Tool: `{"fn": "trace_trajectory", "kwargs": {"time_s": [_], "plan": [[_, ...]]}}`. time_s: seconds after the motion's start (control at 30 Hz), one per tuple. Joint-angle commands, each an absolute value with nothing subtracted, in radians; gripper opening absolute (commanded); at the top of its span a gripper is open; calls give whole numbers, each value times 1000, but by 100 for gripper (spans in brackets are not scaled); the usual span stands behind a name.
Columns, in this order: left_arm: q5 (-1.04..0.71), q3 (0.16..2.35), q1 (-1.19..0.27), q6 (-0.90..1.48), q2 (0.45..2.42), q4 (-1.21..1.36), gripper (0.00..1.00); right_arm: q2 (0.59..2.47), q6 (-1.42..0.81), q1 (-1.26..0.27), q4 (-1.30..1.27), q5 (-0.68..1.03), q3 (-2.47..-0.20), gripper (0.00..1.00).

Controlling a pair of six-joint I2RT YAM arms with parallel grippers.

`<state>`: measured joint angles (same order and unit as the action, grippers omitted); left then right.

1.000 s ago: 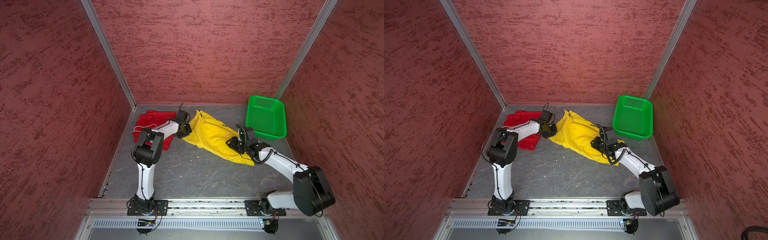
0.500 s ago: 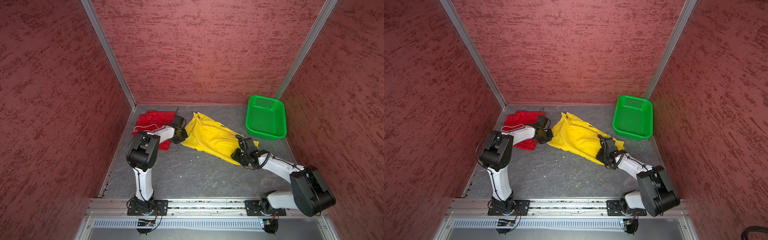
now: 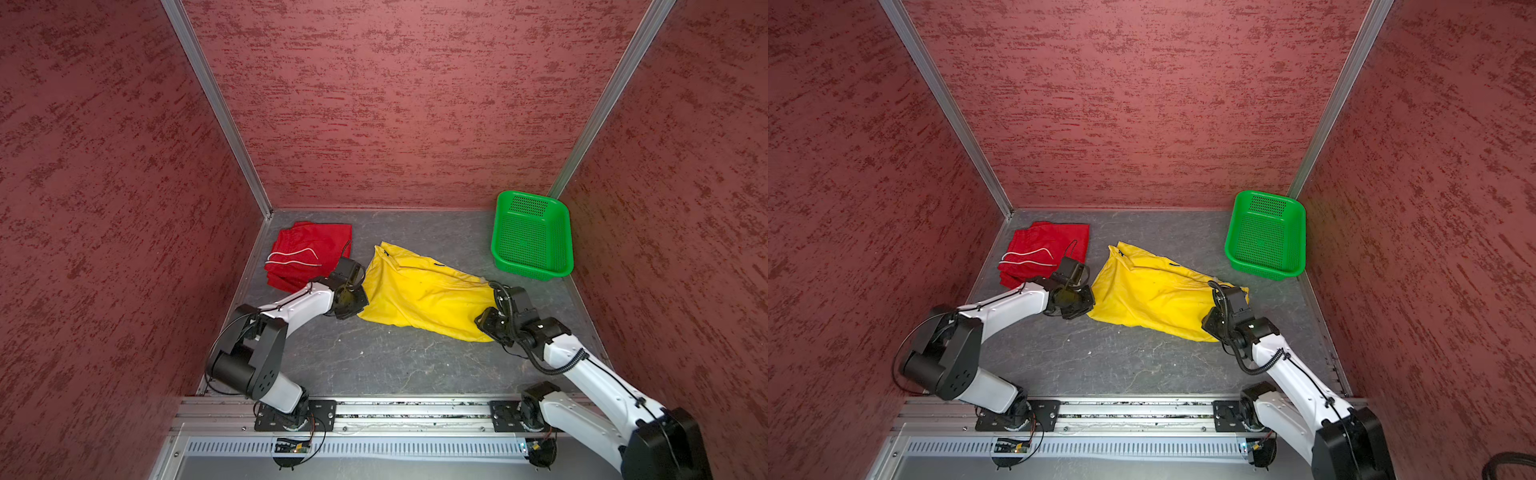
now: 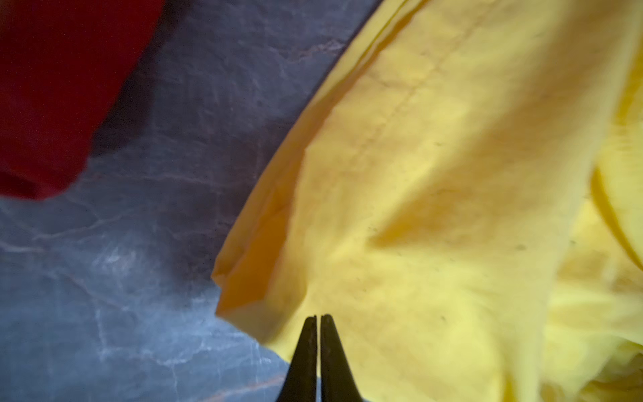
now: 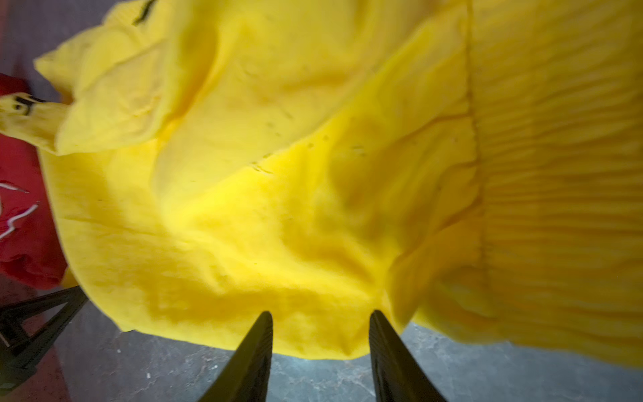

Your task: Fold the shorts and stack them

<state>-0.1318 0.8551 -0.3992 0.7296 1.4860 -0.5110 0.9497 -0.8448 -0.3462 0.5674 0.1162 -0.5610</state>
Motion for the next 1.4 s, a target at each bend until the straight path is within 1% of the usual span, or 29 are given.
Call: {"fn": "trace_trajectory", "kwargs": {"time_s": [0.0, 0.13, 0.3, 0.43, 0.63, 0.8, 1.1, 1.23, 1.37], "plan": [[-154, 881, -406, 744, 1414, -509, 11, 956, -840, -388, 528, 140, -651, 47], [-205, 902, -408, 714, 1405, -500, 8, 1065, -820, -468, 415, 150, -719, 46], [-215, 891, -405, 705, 1457, -473, 3, 1214, -819, -535, 278, 156, -752, 45], [-214, 853, -402, 711, 1511, -425, 0, 1297, -833, -543, 213, 170, -719, 44], [-216, 825, -393, 710, 1621, -358, 0, 1363, -834, -533, 237, 129, -671, 44], [-187, 792, -372, 717, 1652, -363, 0, 1395, -844, -496, 266, 117, -592, 44], [-156, 604, -295, 722, 1522, -361, 0, 1375, -790, -349, 346, 84, -488, 44], [-164, 587, -285, 724, 1514, -360, 0, 1366, -760, -336, 395, 61, -524, 45], [-171, 579, -294, 735, 1495, -379, 0, 1338, -766, -344, 385, 117, -502, 45]]}}
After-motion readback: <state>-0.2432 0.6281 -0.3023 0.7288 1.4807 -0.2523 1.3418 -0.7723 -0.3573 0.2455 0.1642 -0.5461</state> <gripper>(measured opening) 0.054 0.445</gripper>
